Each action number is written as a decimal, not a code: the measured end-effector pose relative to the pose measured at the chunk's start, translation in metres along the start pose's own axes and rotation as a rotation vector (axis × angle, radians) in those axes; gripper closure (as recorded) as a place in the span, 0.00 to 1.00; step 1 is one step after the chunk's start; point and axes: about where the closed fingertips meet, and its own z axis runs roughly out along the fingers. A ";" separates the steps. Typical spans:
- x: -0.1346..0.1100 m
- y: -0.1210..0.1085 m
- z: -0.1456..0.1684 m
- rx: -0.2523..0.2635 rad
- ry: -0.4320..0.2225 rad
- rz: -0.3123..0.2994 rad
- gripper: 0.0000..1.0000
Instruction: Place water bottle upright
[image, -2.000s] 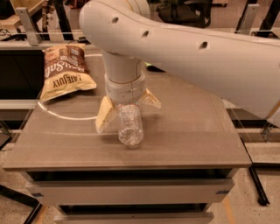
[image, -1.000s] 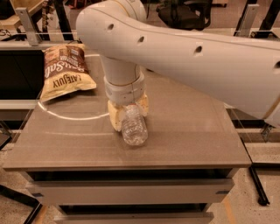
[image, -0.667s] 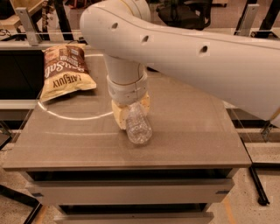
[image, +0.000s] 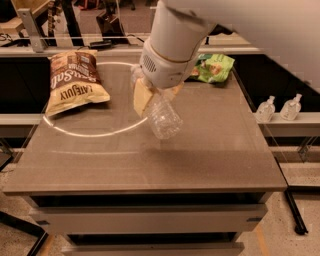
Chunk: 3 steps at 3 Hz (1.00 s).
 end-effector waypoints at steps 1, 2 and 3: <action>-0.009 -0.027 -0.038 -0.125 -0.184 -0.006 1.00; -0.013 -0.055 -0.037 -0.277 -0.333 -0.010 1.00; -0.009 -0.065 -0.034 -0.512 -0.488 -0.053 1.00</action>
Offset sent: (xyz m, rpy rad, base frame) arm 0.0063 -0.0564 0.0900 1.0213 -0.0543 0.3506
